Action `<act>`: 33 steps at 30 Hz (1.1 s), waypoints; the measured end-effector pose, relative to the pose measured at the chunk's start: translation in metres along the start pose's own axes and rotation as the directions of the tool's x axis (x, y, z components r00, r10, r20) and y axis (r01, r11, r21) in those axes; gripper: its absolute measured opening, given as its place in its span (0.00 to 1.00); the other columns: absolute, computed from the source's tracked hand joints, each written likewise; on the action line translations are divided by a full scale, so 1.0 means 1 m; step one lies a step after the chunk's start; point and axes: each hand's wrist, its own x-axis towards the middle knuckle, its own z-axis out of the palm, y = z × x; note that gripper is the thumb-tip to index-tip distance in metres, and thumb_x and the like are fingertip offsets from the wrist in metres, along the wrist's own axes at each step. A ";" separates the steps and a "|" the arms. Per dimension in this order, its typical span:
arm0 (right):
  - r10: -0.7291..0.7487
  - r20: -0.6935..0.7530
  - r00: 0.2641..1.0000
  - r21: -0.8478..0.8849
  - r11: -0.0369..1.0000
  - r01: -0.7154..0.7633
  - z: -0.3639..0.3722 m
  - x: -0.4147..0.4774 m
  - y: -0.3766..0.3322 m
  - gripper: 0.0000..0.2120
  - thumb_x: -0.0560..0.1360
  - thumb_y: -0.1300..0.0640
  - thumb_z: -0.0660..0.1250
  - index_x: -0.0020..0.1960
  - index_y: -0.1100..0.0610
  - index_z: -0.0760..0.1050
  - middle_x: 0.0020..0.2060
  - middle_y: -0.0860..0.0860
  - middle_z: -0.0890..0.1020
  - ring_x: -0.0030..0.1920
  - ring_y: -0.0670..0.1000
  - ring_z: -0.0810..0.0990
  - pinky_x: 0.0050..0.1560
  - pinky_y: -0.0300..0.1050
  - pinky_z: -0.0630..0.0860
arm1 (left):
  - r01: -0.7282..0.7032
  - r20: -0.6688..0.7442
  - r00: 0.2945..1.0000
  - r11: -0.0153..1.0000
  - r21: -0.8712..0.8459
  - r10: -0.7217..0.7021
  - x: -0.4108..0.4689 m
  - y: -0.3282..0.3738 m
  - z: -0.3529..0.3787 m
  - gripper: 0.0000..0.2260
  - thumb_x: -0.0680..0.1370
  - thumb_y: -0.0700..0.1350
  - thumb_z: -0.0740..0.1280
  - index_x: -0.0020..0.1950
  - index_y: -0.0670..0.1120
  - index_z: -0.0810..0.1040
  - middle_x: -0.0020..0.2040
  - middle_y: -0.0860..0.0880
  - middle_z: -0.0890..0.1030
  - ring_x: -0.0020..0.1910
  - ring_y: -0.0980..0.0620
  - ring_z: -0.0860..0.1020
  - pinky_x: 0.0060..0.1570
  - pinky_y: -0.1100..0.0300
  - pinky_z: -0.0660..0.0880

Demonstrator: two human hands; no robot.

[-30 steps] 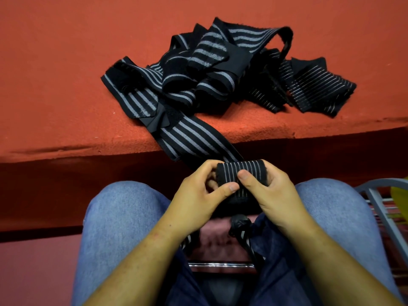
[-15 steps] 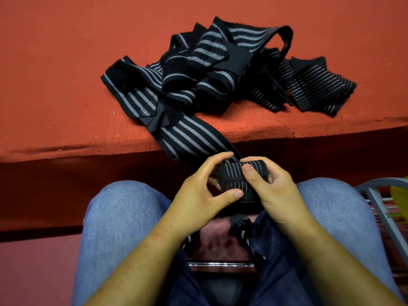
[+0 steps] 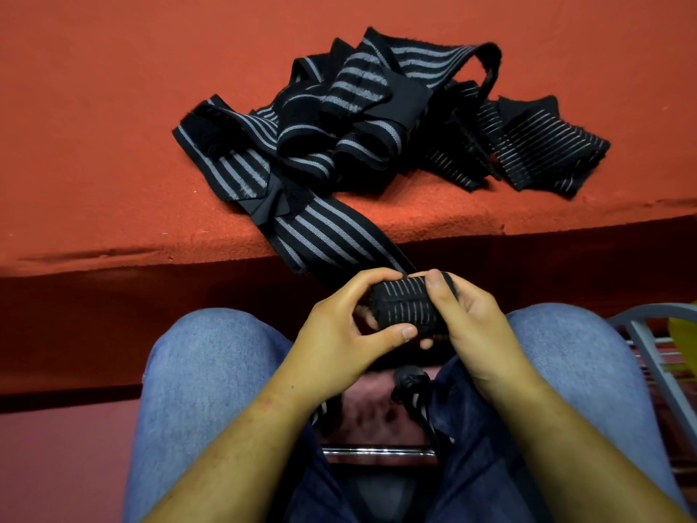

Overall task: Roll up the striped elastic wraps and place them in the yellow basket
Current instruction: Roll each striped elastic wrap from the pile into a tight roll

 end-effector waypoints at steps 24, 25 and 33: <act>-0.104 0.056 0.993 -0.033 0.994 0.106 -0.004 -0.013 -0.007 0.15 0.72 0.49 0.78 0.53 0.53 0.78 0.39 0.45 0.84 0.38 0.43 0.81 0.35 0.40 0.79 | 0.051 0.058 0.997 0.982 -0.181 -0.041 -0.002 0.011 -0.002 0.23 0.72 0.48 0.80 0.64 0.59 0.78 0.56 0.50 0.85 0.55 0.39 0.82 0.59 0.42 0.80; -0.106 0.065 0.992 -0.040 0.993 0.108 -0.007 -0.015 -0.010 0.15 0.73 0.49 0.78 0.54 0.52 0.78 0.40 0.45 0.84 0.39 0.42 0.81 0.37 0.39 0.79 | 0.043 0.063 0.998 0.979 -0.198 -0.031 -0.002 0.016 -0.004 0.23 0.71 0.47 0.80 0.63 0.59 0.79 0.56 0.50 0.85 0.54 0.39 0.82 0.59 0.43 0.80; -0.038 0.148 0.988 0.058 0.998 0.030 -0.038 -0.035 -0.051 0.22 0.67 0.42 0.76 0.57 0.51 0.80 0.49 0.51 0.86 0.47 0.49 0.83 0.39 0.44 0.78 | -0.022 0.112 0.992 0.942 -0.334 0.063 0.007 0.062 -0.004 0.25 0.69 0.46 0.81 0.65 0.51 0.80 0.58 0.47 0.86 0.56 0.52 0.84 0.56 0.61 0.80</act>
